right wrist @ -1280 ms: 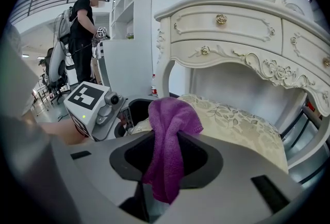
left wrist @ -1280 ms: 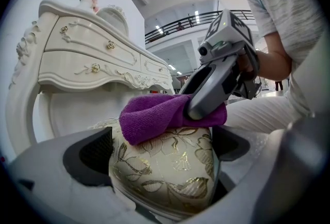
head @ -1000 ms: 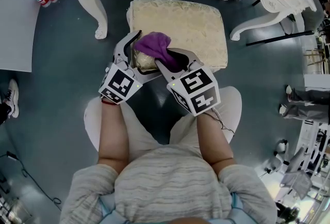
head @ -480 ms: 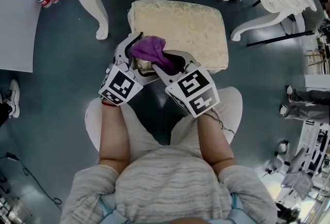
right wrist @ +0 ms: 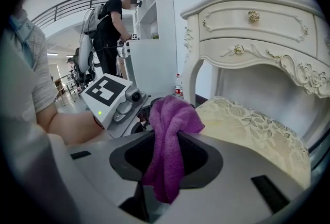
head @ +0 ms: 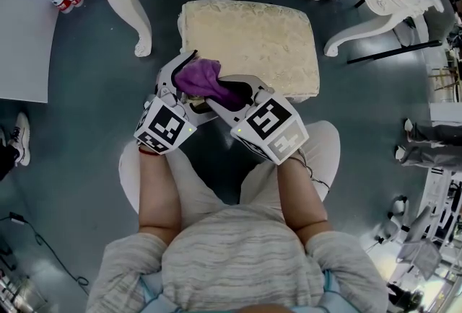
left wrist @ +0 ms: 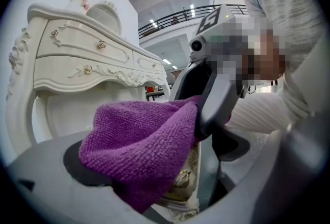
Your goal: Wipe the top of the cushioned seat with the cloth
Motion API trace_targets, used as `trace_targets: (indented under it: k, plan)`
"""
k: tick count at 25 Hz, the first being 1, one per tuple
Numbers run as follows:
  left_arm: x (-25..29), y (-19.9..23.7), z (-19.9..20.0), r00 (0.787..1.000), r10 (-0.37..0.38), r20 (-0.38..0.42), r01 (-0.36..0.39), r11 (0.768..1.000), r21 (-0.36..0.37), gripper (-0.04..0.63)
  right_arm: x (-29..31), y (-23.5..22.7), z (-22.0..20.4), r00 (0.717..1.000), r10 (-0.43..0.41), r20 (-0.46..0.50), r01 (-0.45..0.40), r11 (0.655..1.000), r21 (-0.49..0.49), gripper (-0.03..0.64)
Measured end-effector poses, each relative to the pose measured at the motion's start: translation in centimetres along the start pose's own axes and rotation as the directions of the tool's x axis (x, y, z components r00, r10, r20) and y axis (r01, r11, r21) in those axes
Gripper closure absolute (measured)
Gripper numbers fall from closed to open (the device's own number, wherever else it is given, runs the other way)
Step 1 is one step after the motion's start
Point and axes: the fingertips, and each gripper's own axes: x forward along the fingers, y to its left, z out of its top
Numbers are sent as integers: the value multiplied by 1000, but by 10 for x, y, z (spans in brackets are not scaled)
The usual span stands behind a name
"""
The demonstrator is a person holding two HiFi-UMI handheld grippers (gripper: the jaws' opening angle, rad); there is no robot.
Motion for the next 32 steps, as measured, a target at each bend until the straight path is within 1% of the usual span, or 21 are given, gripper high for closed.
trace_targets:
  k: [2,4,8,11,13,15,18,21,24,28,30,32]
  plan:
    - [-2,-4,2,1000,-11,-6,11,1000,7,3,-2,5,-2,999,37,-2,-37,999,-4,502]
    - [-4,-8,6,1000,-26,0,26,1000,13,3,-5,10,-1,997,75,15,-75,997,-3,503]
    - [-7,-18,26,995,-80,61,79,997,13,3,-22,14,0,985,162,57,-163,987,4,502]
    - [-11,-29,41,987,-118,111,121,993,-13,3,-43,13,-6,976,208,73,-209,978,12,503]
    - [-14,-30,50,983,-118,144,126,991,-50,3,-59,4,-12,973,215,85,-218,976,23,502]
    - [-15,-24,58,981,-96,168,112,989,-92,3,-77,-12,-15,973,197,118,-203,979,37,502]
    - [-10,-14,74,979,-82,186,102,989,-105,3,-104,-49,-11,971,121,208,-139,988,72,502]
    - [5,-6,90,981,-104,163,118,990,-76,5,-128,-91,-2,951,17,310,-55,992,114,502]
    - [26,4,111,979,-125,163,131,991,-24,5,-146,-130,3,926,-60,373,11,991,132,502]
    - [48,18,130,973,-132,187,130,991,20,6,-159,-163,3,895,-113,432,63,990,129,503]
    - [56,20,128,976,-134,172,129,991,38,6,-163,-173,1,880,-135,455,77,987,142,502]
    - [62,17,124,979,-134,156,129,991,40,8,-164,-179,-2,873,-152,464,90,984,152,502]
